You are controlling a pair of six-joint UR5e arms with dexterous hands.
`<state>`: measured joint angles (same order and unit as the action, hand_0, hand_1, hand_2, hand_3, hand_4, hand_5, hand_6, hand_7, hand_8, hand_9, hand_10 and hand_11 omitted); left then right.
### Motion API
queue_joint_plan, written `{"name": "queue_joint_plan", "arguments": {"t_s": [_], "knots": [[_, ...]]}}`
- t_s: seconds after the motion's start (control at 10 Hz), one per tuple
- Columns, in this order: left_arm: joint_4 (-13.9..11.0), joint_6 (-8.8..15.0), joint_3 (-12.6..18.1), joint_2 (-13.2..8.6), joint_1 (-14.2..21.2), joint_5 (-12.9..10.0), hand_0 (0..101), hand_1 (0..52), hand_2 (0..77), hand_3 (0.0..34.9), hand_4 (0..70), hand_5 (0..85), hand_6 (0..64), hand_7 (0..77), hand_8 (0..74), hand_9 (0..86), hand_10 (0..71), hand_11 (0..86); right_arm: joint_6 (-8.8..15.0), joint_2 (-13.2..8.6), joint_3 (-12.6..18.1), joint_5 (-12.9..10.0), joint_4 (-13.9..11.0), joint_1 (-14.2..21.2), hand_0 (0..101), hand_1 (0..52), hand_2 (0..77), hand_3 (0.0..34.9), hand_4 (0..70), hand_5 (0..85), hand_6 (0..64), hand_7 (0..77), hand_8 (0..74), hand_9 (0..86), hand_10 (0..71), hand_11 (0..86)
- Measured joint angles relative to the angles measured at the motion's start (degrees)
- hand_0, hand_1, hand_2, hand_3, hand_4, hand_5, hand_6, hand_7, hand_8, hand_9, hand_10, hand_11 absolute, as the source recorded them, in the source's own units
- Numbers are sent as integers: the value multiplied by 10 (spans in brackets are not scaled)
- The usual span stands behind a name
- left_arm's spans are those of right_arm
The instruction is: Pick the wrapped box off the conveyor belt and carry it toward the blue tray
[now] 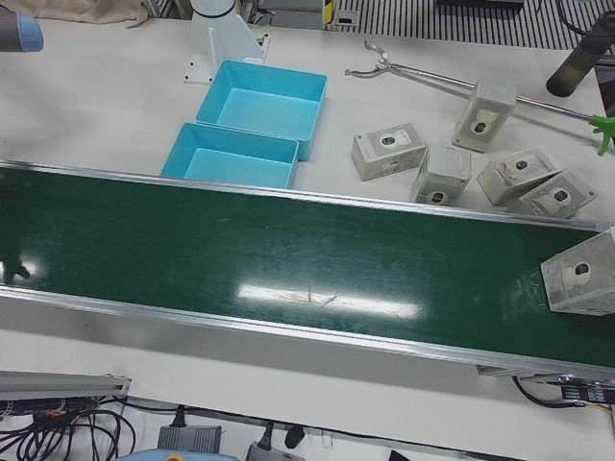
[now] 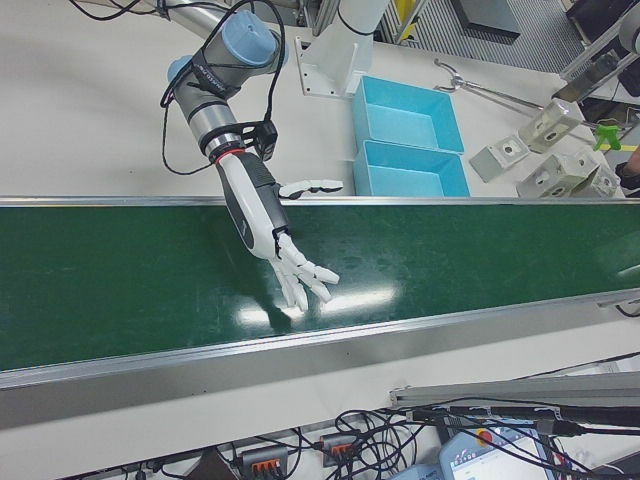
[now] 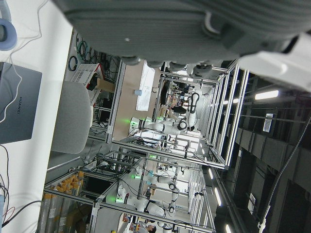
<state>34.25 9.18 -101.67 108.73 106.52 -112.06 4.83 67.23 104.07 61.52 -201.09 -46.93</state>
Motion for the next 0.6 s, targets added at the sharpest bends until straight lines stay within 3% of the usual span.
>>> {"name": "queue_joint_plan", "arguments": {"t_s": [0.6], "knots": [[0, 0, 0, 0, 0, 0, 0, 0, 11, 0, 0, 11, 5, 5, 5, 0, 5, 5, -1, 0, 0, 0, 0, 0, 490, 175, 125, 0, 98, 180, 33, 27, 0, 33, 0, 11]]}}
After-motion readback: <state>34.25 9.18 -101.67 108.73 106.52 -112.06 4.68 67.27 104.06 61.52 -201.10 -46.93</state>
